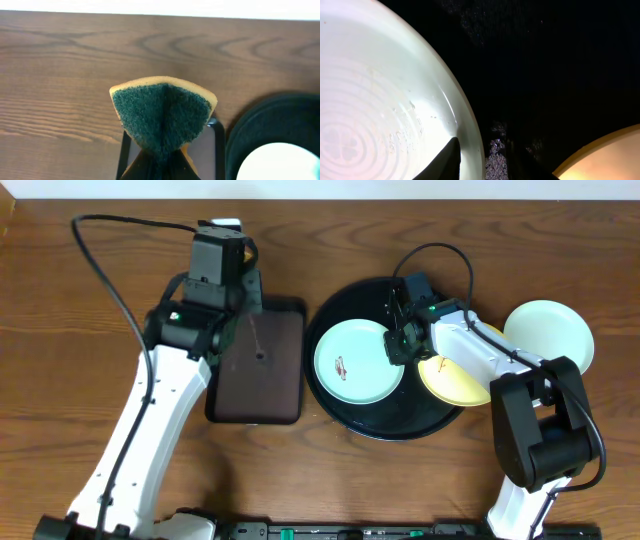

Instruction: Clean dirty plates on tray and stack at the side

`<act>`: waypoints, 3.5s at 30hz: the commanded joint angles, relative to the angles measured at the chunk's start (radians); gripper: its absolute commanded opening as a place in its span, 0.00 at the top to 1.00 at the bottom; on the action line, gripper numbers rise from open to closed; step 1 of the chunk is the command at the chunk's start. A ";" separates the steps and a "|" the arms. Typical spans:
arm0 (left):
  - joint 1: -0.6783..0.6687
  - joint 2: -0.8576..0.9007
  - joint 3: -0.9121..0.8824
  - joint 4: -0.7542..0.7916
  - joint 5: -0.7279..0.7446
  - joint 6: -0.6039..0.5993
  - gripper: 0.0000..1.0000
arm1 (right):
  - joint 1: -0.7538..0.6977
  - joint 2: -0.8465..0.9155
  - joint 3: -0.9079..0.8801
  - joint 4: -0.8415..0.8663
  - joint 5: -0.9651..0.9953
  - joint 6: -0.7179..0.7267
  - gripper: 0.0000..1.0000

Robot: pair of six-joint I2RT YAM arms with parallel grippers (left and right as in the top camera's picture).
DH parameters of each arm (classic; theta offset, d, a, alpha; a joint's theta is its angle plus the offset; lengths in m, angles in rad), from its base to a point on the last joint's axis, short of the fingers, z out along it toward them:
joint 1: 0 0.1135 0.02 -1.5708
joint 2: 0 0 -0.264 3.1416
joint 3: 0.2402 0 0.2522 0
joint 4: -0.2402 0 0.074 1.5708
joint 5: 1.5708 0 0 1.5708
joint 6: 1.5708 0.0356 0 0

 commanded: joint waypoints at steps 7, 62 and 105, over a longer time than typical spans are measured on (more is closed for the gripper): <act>0.009 -0.055 0.037 -0.056 -0.047 -0.053 0.93 | 0.006 0.003 -0.003 -0.001 0.003 0.006 0.71; -0.300 0.360 -0.114 0.081 0.235 -0.261 0.92 | 0.006 0.003 -0.003 -0.004 0.003 0.006 0.99; -0.411 0.629 -0.122 0.157 0.458 -0.328 0.92 | 0.006 0.003 -0.003 -0.008 0.003 0.006 0.99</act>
